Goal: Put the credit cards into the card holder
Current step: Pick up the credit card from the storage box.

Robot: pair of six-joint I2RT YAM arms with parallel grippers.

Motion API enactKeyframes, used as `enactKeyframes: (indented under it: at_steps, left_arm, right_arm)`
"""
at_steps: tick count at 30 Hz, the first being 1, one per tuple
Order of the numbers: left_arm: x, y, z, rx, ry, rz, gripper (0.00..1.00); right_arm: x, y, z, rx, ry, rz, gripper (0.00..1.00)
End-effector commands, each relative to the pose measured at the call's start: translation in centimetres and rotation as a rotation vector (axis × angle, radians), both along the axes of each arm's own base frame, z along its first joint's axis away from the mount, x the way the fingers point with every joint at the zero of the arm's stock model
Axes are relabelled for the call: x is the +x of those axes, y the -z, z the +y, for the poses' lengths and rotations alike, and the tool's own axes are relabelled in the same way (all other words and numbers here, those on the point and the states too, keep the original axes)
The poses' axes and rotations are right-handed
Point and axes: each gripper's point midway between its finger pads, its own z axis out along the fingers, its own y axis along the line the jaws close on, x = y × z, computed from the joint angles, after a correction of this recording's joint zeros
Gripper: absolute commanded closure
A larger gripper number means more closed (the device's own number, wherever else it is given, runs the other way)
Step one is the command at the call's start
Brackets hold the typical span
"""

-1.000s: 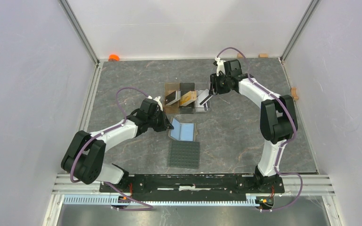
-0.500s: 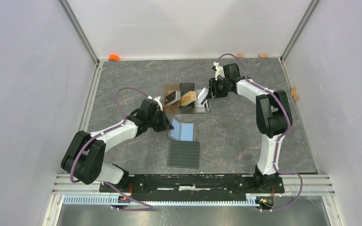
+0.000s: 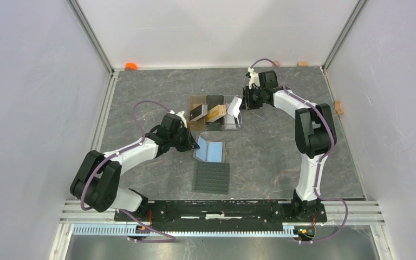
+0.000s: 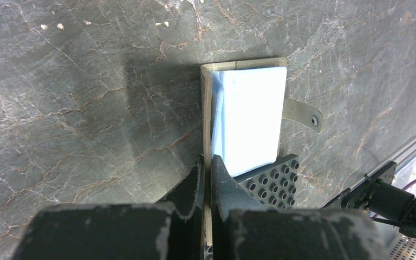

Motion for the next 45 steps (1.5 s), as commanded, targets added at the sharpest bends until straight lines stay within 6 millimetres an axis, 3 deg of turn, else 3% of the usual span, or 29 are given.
enactKeyframes:
  at_steps: [1, 18, 25, 35, 40, 45]
  left_arm:
    - [0.2, -0.5, -0.2, -0.001, 0.025, -0.024, 0.98]
    - [0.4, -0.4, -0.4, -0.003, 0.034, -0.016, 0.98]
    - [0.3, -0.5, -0.4, -0.003, 0.035, -0.02, 0.98]
    - [0.3, -0.1, -0.2, 0.002, 0.03, -0.02, 0.98]
    - [0.2, 0.1, -0.2, 0.0, 0.028, -0.018, 0.98]
    - [0.1, 0.5, -0.3, -0.004, 0.029, -0.011, 0.98]
  right_arm:
    - [2.2, -1.5, -0.1, 0.018, 0.017, -0.069, 0.71]
    - [1.9, -2.8, 0.6, 0.106, 0.012, -0.104, 1.0]
    - [1.5, -4.5, 1.1, 0.148, -0.017, -0.15, 1.0]
    - [0.5, -8.4, 1.2, 0.183, -0.04, -0.239, 1.0]
    - [-1.1, -9.5, 1.2, 0.194, -0.053, -0.246, 1.0]
    - [-4.1, -11.0, 1.8, 0.237, -0.084, -0.244, 1.0]
